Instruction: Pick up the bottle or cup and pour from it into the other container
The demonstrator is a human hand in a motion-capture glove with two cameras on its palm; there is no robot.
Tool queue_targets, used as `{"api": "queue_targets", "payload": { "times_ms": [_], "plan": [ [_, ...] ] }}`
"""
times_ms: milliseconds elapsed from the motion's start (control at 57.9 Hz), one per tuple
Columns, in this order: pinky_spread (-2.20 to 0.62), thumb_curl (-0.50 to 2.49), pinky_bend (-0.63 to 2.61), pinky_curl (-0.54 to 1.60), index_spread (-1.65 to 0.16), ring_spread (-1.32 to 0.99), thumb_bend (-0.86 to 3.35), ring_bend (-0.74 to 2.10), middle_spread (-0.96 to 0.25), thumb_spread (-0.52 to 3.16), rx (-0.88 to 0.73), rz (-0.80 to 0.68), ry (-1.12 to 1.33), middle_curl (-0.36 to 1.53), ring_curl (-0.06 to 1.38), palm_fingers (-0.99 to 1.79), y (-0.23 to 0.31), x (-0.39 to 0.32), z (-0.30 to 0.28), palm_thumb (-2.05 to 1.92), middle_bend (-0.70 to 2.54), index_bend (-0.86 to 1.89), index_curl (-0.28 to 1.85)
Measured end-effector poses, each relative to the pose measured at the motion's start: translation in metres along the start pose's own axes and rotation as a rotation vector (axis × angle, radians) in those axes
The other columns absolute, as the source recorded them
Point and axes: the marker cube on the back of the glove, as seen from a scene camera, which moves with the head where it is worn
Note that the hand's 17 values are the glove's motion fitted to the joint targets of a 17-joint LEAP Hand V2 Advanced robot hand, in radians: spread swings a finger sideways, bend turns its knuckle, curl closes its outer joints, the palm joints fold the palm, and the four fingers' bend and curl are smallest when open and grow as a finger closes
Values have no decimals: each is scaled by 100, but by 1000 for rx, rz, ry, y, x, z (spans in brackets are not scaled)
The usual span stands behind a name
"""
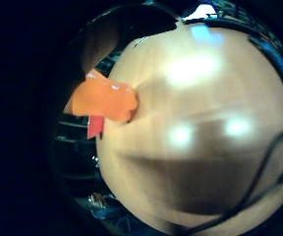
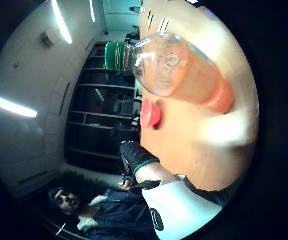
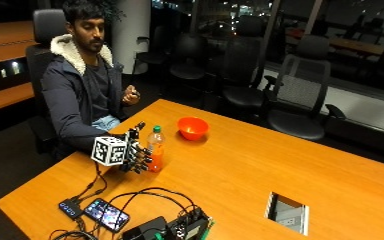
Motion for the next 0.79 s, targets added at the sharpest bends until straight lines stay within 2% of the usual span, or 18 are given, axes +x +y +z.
{"api": "queue_targets", "payload": {
  "times_ms": [155, 242, 466, 794],
  "plan": [
    [38, 37, 62, 27, -20, 23, -3, 21, 13, 79, -52, -65, -300, 29, 25, 12, -27, 2, 20, 37, 19, 19, 30],
    [37, 38, 56, 25, -21, 21, -3, 24, 9, 77, -94, -99, -367, 31, 25, 23, -35, 6, 30, 41, 23, 17, 30],
    [33, 38, 49, 23, -25, 12, -4, 34, -4, 73, -181, -157, -396, 33, 29, 55, -52, 8, 47, 46, 26, 18, 31],
    [15, 39, 44, 26, -31, -13, -2, 48, -20, 69, -198, -165, -354, 37, 35, 111, -64, 10, 52, 58, 30, 12, 29]
  ]
}}
